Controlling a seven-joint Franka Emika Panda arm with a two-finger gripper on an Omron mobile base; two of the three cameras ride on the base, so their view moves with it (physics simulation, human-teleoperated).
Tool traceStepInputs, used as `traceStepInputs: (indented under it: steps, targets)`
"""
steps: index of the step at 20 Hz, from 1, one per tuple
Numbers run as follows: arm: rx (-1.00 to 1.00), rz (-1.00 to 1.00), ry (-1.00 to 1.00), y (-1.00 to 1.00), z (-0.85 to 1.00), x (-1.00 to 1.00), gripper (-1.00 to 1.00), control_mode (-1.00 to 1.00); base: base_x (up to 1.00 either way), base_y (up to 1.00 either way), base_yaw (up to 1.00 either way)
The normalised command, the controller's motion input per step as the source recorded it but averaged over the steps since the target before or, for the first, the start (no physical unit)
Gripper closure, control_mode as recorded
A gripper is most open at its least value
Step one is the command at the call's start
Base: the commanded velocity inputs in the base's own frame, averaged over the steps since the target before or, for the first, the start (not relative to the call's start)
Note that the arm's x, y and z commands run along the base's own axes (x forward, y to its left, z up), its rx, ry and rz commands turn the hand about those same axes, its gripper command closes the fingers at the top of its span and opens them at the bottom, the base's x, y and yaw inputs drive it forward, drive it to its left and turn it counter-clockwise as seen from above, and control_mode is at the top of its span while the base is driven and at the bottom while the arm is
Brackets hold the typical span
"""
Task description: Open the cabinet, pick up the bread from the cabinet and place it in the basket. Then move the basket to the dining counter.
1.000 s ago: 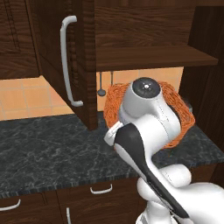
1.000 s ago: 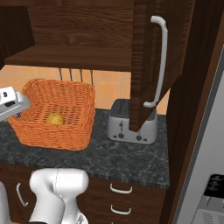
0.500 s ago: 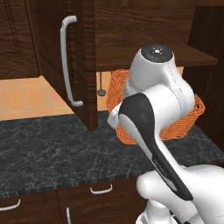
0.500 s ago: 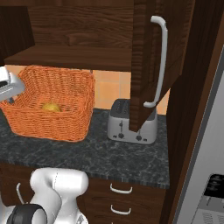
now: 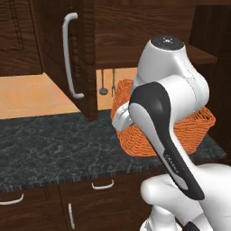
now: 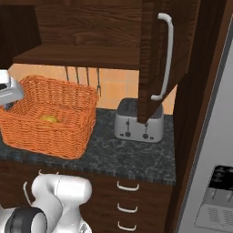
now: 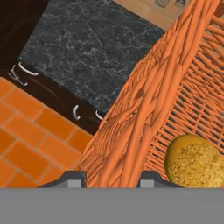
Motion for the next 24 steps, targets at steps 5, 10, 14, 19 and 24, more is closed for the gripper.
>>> traceStepInputs:
  steps: [5,10,14,19,24]
  targets:
    - [0.00,0.00,0.00,0.00,0.00,0.00,1.00,1.00,-0.81,0.00,0.39]
    - [0.00,0.00,0.00,0.00,0.00,0.00,1.00,1.00,-0.26,0.00,0.68]
    - [0.00,0.00,0.00,0.00,0.00,0.00,1.00,1.00,-0.01,0.00,0.86]
    - [0.00,0.00,0.00,0.00,0.00,0.00,1.00,1.00,0.00,0.00,0.95]
    - [0.00,0.00,0.00,0.00,0.00,0.00,1.00,1.00,0.00,0.00,0.98]
